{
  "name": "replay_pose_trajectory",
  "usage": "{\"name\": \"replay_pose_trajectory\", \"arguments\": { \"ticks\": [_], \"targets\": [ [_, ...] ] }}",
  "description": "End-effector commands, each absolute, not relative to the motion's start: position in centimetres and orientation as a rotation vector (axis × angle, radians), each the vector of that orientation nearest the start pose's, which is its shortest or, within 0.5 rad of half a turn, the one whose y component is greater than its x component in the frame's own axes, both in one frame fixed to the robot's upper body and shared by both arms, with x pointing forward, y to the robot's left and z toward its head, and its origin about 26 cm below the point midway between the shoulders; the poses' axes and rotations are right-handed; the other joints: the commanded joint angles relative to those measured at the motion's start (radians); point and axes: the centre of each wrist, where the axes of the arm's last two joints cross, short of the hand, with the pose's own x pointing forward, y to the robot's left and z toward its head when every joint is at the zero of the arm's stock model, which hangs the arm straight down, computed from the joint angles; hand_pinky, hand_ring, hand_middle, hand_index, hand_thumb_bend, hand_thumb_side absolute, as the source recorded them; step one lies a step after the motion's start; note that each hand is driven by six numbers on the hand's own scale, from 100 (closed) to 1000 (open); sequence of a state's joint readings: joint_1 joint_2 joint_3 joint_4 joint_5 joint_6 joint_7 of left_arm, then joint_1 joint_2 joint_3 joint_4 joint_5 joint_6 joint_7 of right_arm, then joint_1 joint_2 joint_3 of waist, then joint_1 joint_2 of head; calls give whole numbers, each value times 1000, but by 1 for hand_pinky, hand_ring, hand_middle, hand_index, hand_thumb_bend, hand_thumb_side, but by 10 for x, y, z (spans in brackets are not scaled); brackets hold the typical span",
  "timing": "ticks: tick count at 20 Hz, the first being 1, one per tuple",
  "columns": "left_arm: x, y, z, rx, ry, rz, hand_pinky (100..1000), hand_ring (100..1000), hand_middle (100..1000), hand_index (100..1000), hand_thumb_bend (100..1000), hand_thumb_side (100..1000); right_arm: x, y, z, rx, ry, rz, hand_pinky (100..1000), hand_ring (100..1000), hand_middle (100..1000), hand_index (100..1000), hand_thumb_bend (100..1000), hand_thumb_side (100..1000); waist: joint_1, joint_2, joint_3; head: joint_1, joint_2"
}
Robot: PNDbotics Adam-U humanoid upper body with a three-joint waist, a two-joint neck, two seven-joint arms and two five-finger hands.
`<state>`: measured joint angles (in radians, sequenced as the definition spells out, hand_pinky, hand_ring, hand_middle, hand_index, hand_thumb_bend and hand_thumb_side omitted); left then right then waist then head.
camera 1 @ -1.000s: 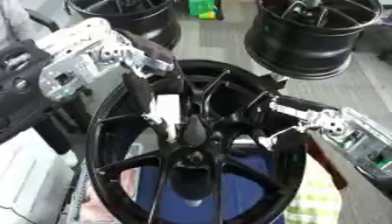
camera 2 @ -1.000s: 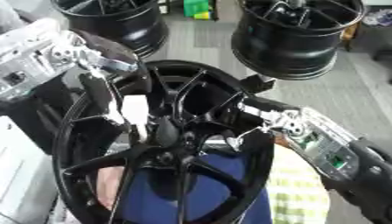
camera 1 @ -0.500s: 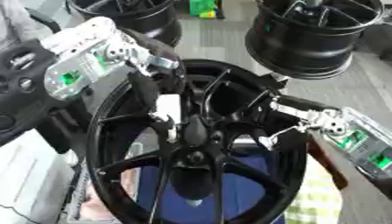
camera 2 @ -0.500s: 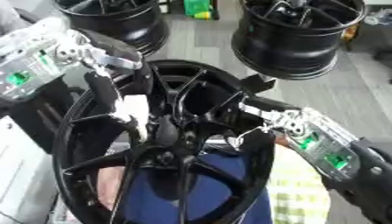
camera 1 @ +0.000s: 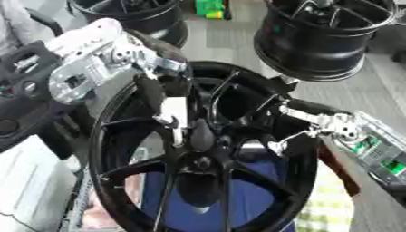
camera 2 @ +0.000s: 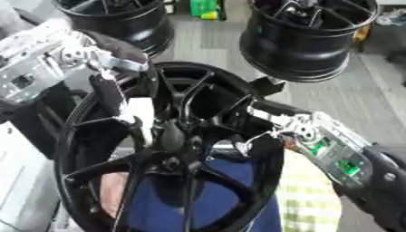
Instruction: Pull the pin out of the wheel hub.
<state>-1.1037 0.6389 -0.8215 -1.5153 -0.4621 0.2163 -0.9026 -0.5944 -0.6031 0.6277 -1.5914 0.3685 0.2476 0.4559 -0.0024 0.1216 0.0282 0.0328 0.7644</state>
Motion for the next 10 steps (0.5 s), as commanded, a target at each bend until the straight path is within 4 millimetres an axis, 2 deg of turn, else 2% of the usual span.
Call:
{"name": "replay_pose_trajectory", "arguments": {
  "ticks": [1, 4, 7, 10],
  "targets": [
    [384, 128, 275, 548, -1047, -2115, 828, 744, 571, 723, 494, 343, 354, -194, 140, -330, -1330, 1587, 803, 696, 614, 710, 100, 198, -1, -10, 0, 4, -4],
    [382, 127, 276, 557, -1049, -2103, 806, 679, 532, 692, 511, 328, 355, -195, 140, -335, -1331, 1587, 803, 696, 614, 710, 100, 194, -2, -10, 1, 5, -3],
    [382, 126, 275, 568, -1044, -2108, 806, 675, 524, 682, 517, 334, 354, -194, 140, -333, -1334, 1588, 803, 695, 614, 710, 100, 199, -2, -9, 2, 6, -3],
    [383, 127, 273, 574, -1037, -2113, 810, 714, 570, 739, 547, 355, 354, -195, 139, -330, -1328, 1588, 803, 695, 614, 710, 100, 201, -3, -9, 2, 7, -2]
  ]
}}
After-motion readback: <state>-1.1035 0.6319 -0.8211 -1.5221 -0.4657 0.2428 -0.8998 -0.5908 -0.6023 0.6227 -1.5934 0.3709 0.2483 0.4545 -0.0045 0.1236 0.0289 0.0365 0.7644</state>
